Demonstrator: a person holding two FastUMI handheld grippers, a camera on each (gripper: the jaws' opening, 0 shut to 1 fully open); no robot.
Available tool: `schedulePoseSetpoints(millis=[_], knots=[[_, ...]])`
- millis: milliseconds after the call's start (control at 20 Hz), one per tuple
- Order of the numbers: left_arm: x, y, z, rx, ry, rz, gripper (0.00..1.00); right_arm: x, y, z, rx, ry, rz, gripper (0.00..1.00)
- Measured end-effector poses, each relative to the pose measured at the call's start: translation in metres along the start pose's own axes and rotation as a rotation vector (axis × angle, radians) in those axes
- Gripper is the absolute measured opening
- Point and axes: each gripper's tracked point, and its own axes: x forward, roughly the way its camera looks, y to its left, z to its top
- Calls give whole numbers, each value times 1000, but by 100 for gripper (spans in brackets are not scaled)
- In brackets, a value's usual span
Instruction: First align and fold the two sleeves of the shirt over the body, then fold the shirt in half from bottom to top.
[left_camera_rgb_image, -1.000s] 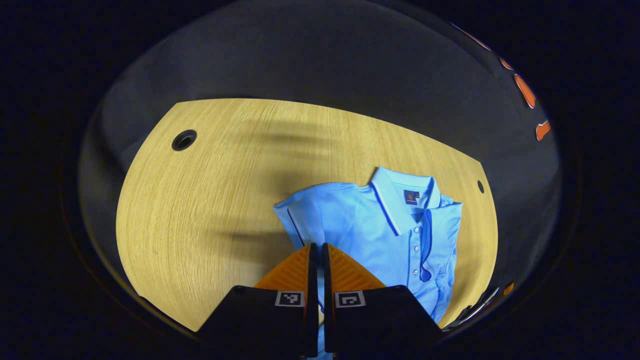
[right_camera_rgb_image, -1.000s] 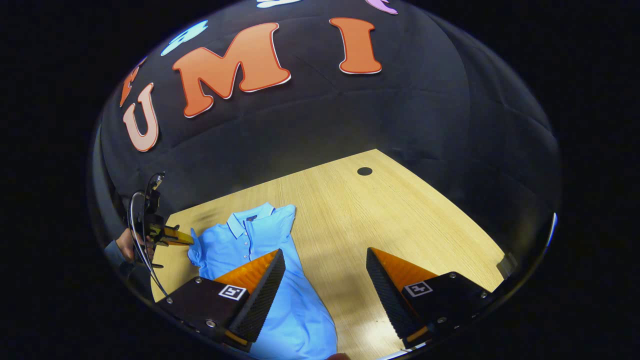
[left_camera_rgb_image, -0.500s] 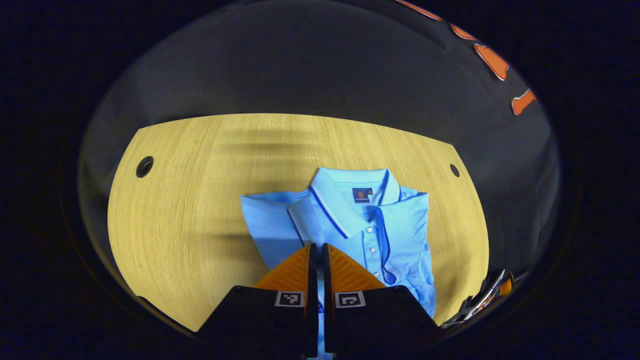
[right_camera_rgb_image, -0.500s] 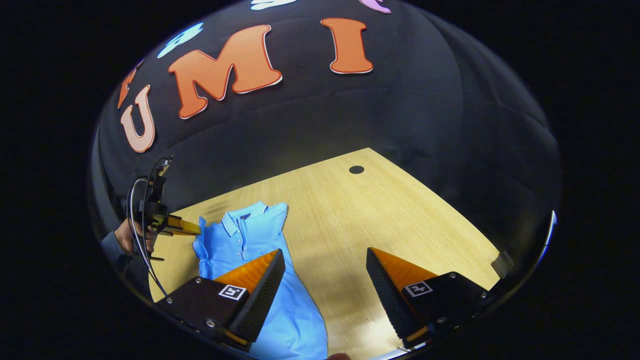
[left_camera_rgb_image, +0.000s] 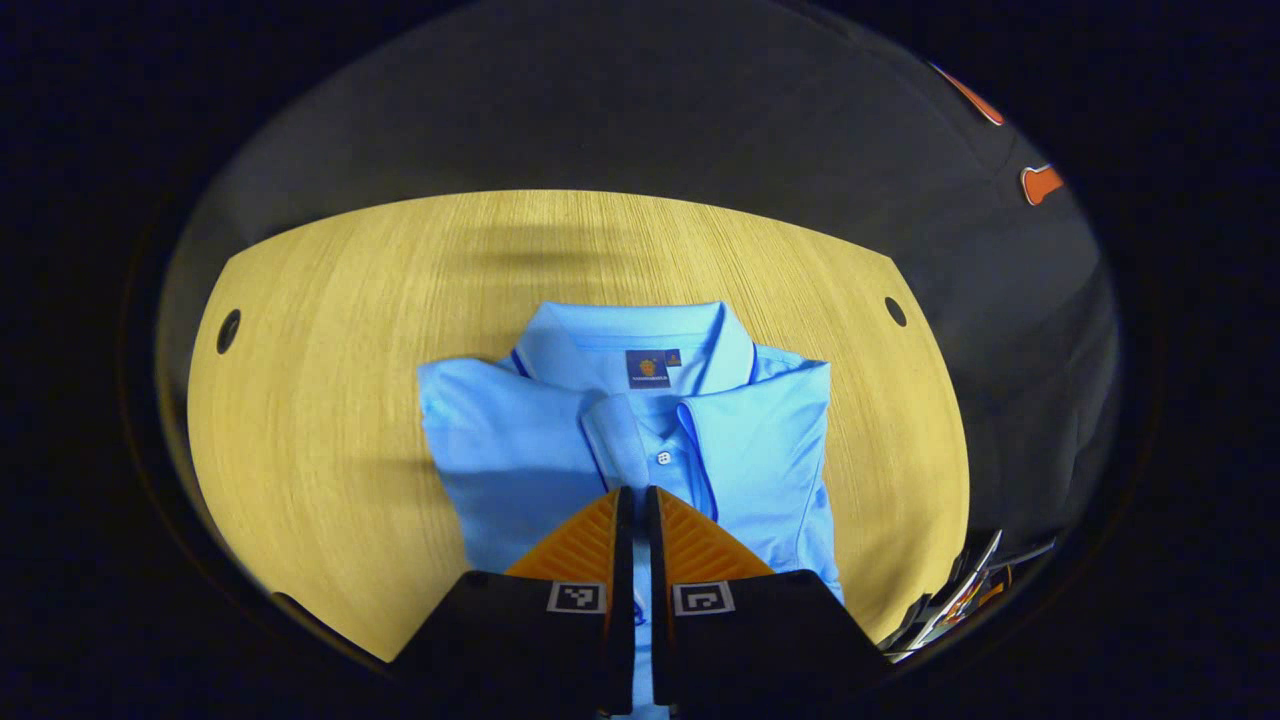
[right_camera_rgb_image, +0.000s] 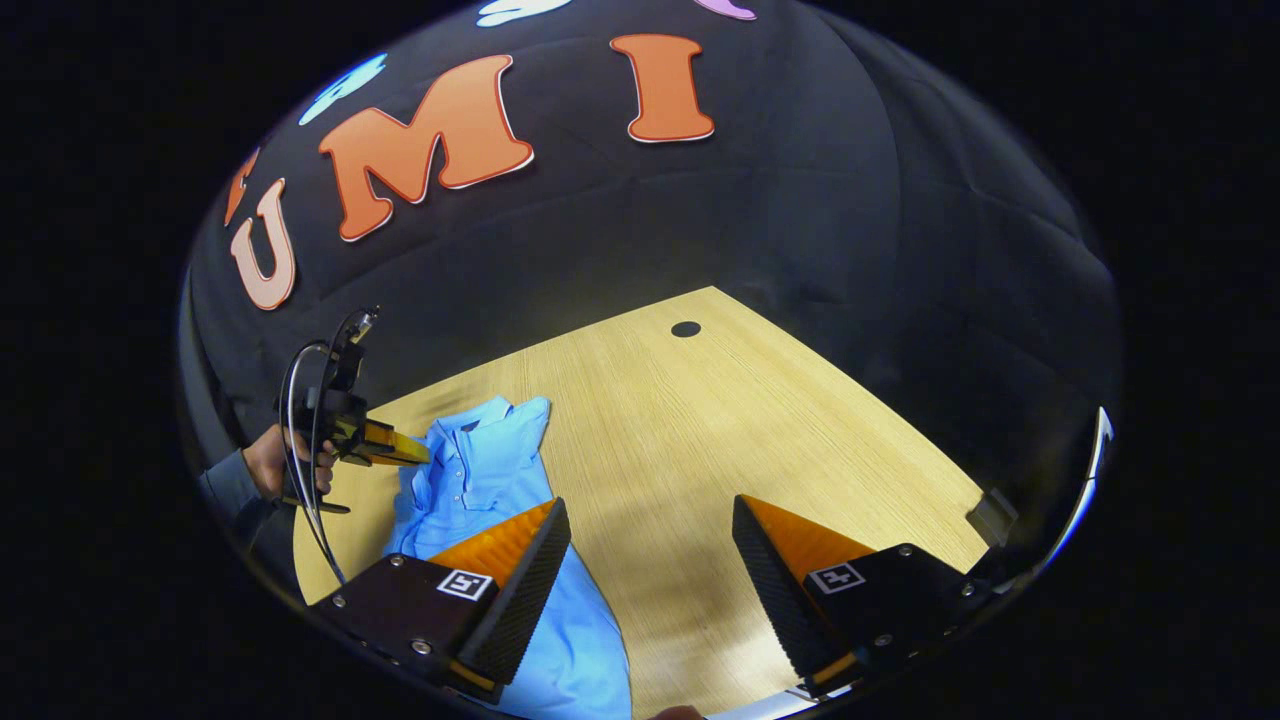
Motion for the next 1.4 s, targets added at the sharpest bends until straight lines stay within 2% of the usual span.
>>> schedulePoseSetpoints(millis=[100,250,300,450,650,900,1200,1400], knots=[[-1,-12,-1,-9,-7,-50,25,0,-1,-1,1,3,-5,98],[-10,-4,-7,29,-8,-28,94,-4,2,-3,-4,9,-3,98],[-15,2,-8,49,-17,-12,97,-5,4,-3,-10,8,1,99],[-37,18,-15,115,-44,14,99,-9,19,-9,-32,19,9,99],[-73,34,-33,166,-78,0,100,-14,41,-22,-48,41,27,98],[-124,47,-67,90,-140,-51,100,-27,66,-41,-105,70,77,99],[-178,61,-124,35,-216,-30,100,-48,82,-65,-198,101,166,99],[-199,60,-187,25,-212,10,100,-62,80,-97,-246,147,209,99]])
